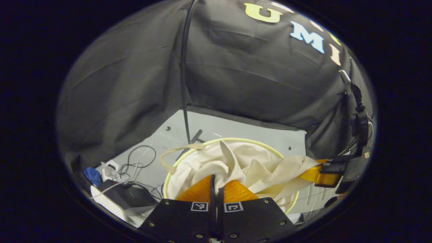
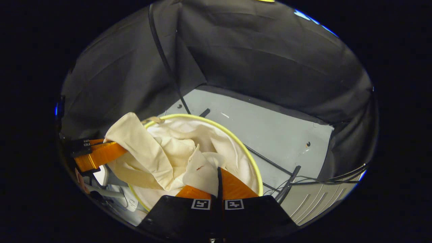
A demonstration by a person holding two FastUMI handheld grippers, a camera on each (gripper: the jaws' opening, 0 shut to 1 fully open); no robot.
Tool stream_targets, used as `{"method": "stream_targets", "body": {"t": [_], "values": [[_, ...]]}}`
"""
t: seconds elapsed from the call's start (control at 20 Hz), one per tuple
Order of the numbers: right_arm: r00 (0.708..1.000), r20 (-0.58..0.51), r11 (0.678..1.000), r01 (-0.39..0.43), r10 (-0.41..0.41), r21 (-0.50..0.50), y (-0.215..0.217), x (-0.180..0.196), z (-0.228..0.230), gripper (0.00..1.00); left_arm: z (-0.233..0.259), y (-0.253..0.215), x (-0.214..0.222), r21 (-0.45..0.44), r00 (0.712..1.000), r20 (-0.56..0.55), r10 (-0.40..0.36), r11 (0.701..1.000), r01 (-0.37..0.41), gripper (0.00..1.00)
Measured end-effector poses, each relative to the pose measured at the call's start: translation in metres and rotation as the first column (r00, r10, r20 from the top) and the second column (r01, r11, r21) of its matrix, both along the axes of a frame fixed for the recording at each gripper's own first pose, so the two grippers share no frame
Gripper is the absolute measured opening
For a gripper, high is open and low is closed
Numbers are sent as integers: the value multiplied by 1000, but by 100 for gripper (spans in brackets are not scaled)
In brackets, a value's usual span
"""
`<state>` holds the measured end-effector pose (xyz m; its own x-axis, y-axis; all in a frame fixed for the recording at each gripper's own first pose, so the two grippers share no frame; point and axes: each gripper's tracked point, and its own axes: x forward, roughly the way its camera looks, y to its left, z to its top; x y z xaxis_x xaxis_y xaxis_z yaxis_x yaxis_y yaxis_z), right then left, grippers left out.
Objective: Grasp the clothes on the hanger with both hands and then place them into the laundry hamper below.
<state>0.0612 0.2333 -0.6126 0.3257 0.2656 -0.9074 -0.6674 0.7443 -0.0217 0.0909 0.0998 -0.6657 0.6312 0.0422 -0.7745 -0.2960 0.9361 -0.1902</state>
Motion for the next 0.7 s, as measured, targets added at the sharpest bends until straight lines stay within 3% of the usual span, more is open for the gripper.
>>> {"method": "stream_targets", "body": {"t": [0.3, 0.7], "values": [[995, -65, 995, -81, 77, -58, 7, -15, -40, 2, -49, -5, -1, 12, 993, -117, 27, 1000, -25, 2], [992, -120, 999, 24, -30, -48, 3, -20, -47, 2, -58, -3, -2, 24, 985, -172, -10, 1000, 15, 3]]}}
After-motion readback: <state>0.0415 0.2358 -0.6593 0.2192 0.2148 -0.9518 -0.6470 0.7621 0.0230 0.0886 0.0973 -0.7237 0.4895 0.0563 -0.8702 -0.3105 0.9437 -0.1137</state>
